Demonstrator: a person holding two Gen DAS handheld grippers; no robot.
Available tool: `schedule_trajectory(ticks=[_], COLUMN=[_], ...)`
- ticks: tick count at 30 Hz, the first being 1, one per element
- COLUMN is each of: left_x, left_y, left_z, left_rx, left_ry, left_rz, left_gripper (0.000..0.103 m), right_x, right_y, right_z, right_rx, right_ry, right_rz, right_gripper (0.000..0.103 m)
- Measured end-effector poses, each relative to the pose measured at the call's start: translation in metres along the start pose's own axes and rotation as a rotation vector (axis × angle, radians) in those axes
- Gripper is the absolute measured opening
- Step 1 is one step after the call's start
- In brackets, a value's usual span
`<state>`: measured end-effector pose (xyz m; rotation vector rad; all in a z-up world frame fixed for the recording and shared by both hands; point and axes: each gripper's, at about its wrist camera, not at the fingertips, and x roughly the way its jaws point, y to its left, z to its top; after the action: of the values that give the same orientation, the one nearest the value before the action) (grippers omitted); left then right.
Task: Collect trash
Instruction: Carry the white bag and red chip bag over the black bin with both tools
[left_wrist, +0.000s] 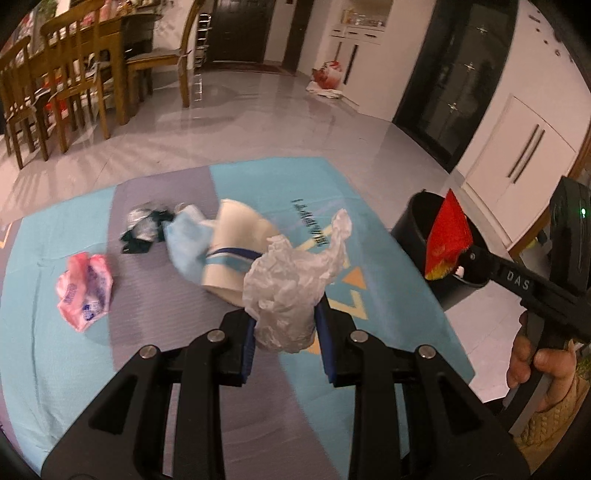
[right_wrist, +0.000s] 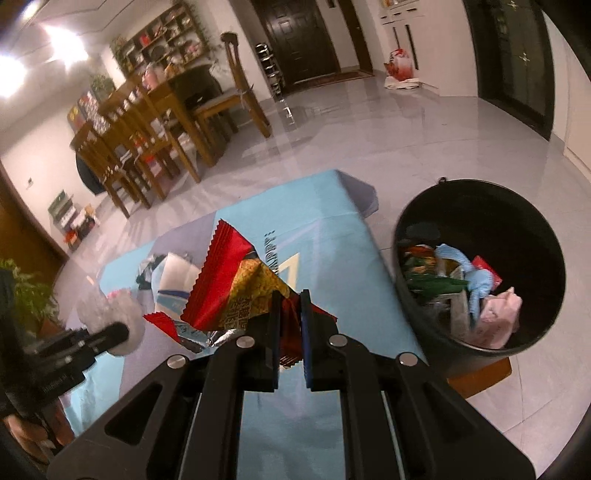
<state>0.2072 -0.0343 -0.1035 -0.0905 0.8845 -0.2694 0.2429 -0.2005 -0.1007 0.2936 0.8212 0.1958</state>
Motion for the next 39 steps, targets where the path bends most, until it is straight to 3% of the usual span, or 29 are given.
schedule_trajectory(ticks=[17,25,31,39], left_x=[0.038,0.059,0.077,0.118], left_y=[-0.116,-0.165,-0.202,-0.219], left_z=[0.032,0.053,0.064,0.073], left_rx=[0.155,0.249,0.321,0.268], left_ry=[-0.010,-0.012,-0.001,0.080], left_rz=[-0.088,-0.125,-0.156,-0.215], left_gripper=[0.030,0.030,0.031,0.031], right_x=[-0.045,-0.067,-0.065,-0.053], right_y=[-0.076,-0.125,-0.149,-0.173], right_z=[0.013,0.017,0.015,0.018], right_rx=[0.172,0.330,0.421,0.516], right_ry=[-0.112,-0.186,-0.166,-0.139], right_rz=[-0.041,-0.085,-0.124,-0.138], right_gripper=[0.011,0.011,0.011,0.011])
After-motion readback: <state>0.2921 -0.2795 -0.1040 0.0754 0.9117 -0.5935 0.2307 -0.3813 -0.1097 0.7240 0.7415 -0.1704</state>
